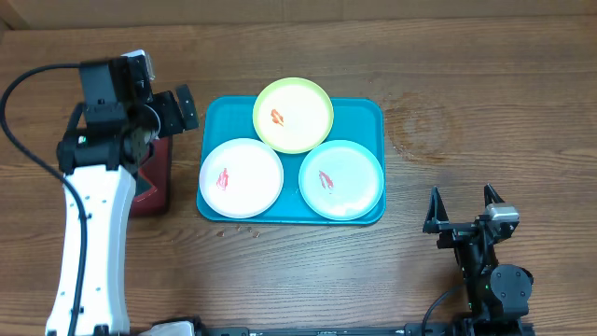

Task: Clean dirty plates on tray and stack at the side
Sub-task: 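Reach the left gripper into the water tray and grasp the sponge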

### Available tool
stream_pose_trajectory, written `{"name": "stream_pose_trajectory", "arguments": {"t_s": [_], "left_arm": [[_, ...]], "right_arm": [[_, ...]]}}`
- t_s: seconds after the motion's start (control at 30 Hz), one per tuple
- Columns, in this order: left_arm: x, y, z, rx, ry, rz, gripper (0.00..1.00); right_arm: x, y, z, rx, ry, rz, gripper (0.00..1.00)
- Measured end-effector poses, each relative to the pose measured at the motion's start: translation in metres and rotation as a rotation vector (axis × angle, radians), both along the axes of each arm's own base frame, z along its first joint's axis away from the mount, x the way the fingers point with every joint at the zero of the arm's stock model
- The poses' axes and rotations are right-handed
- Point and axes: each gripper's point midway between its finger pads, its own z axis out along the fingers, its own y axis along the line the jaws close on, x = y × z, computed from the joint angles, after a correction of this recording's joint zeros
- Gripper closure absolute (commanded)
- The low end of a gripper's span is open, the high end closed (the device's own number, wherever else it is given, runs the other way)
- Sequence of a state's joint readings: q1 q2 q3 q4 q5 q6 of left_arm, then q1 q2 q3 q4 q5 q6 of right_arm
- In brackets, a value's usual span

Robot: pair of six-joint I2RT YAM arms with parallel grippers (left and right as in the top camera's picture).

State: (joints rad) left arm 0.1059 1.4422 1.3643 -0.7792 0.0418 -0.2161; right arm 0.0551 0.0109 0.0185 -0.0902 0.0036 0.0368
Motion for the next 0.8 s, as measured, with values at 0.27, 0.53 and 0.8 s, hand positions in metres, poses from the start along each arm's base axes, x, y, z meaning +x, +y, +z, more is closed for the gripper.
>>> {"name": "stream_pose_trajectory", "arguments": {"t_s": [0.27, 0.53, 0.8], "left_arm": [[-0.004, 0.092, -0.048, -0.073, 0.11, 0.355, 0.01], [-0.004, 0.121, -0.116, -0.156, 0.255, 0.451, 0.0], [-0.009, 0.118, -0.201, -0.203, 0.457, 0.463, 0.0]], "right_arm": [[0.0, 0.0, 0.0, 0.0, 0.0, 0.0, 0.0], [0.0, 0.0, 0.0, 0.0, 0.0, 0.0, 0.0], [0.0, 0.0, 0.0, 0.001, 0.0, 0.0, 0.0]]}}
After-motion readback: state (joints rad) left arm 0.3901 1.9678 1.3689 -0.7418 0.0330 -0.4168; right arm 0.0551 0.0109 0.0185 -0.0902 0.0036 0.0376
